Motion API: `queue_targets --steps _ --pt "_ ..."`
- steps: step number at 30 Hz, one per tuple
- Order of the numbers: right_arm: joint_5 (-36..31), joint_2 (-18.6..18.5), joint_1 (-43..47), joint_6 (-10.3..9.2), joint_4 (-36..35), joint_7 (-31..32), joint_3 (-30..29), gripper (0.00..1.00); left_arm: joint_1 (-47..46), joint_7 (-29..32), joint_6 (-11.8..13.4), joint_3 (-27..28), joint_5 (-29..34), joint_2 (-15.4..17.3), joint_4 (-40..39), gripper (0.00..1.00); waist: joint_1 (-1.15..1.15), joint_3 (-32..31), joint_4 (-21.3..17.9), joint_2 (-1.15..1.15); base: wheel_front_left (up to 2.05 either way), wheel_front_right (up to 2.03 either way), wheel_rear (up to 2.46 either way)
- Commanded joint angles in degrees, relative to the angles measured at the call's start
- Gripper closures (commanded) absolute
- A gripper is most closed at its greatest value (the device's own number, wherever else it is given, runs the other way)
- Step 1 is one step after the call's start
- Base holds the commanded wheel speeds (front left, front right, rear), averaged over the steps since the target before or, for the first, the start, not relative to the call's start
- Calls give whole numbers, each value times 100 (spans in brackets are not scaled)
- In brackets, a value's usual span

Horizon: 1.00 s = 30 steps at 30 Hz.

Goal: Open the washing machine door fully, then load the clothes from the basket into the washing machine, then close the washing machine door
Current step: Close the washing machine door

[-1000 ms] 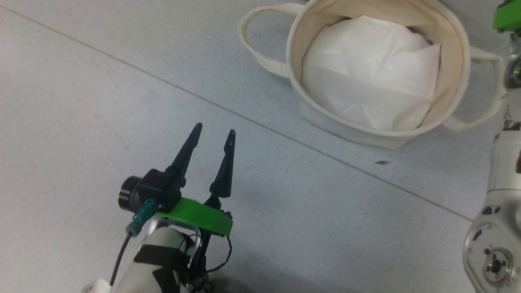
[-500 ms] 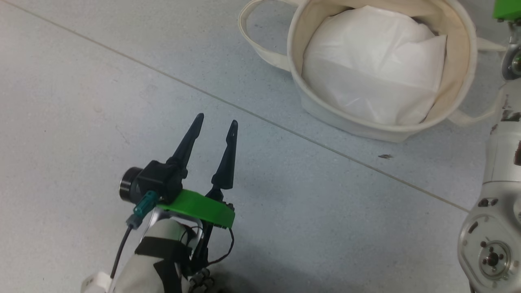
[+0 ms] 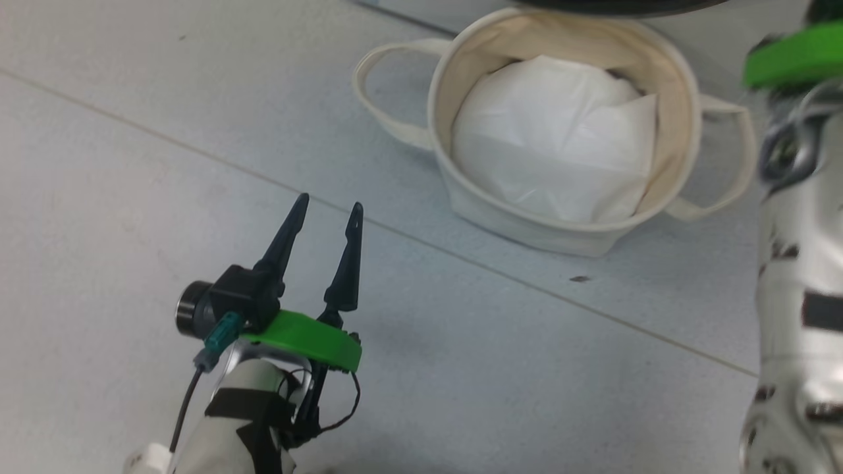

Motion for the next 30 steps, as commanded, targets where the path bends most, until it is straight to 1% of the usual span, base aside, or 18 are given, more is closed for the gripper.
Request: queue_targets --steps 1,6,10,13,15,16,18,20,22,25,29,30 --pt "220 136 424 -9 -275 13 350 100 143 -68 -72 276 115 108 -88 0 0 -372 -326 0 0 0 0" --pt "721 136 1415 -9 -682 13 776 100 274 -68 -299 472 380 108 15 0 0 -756 -718 0 0 0 0" --pt "1108 136 2199 -9 -1094 13 977 100 410 -68 -441 691 554 108 -56 0 0 -984 -1001 0 0 0 0" --pt "1175 136 2791 -9 -1491 13 1131 100 530 -68 -519 886 595 109 -77 0 0 -1116 -1206 0 0 0 0" --pt "1365 136 3169 -9 -1709 13 1168 100 599 -68 -569 1031 558 109 -104 0 0 -1188 -1328 0 0 0 0" --pt "1365 136 3169 -9 -1709 13 1168 100 599 -68 -569 1031 558 109 -104 0 0 -1188 -1328 0 0 0 0" --pt "1354 136 3484 -9 -1910 13 1298 100 663 -68 -618 1151 553 109 -114 0 0 -1246 -1452 0 0 0 0" --pt "1548 136 3725 -9 -2078 13 1373 100 715 -68 -655 1253 573 109 -124 0 0 -1299 -1560 0 0 0 0" --pt "1546 136 3913 -9 -2249 13 1443 100 767 -68 -685 1351 559 109 -130 0 0 -1353 -1653 0 0 0 0" --pt "1667 136 4122 -9 -2466 13 1413 100 808 -68 -719 1425 534 109 -148 0 0 -1379 -1746 0 0 0 0" --pt "1432 136 4330 -9 -2599 13 1493 100 840 -68 -748 1438 504 109 -120 0 0 -1440 -1788 0 0 0 0" --pt "1365 136 4359 -9 -2650 13 1520 94 854 -68 -745 1450 538 109 -113 0 0 -1459 -1793 0 0 0 0"
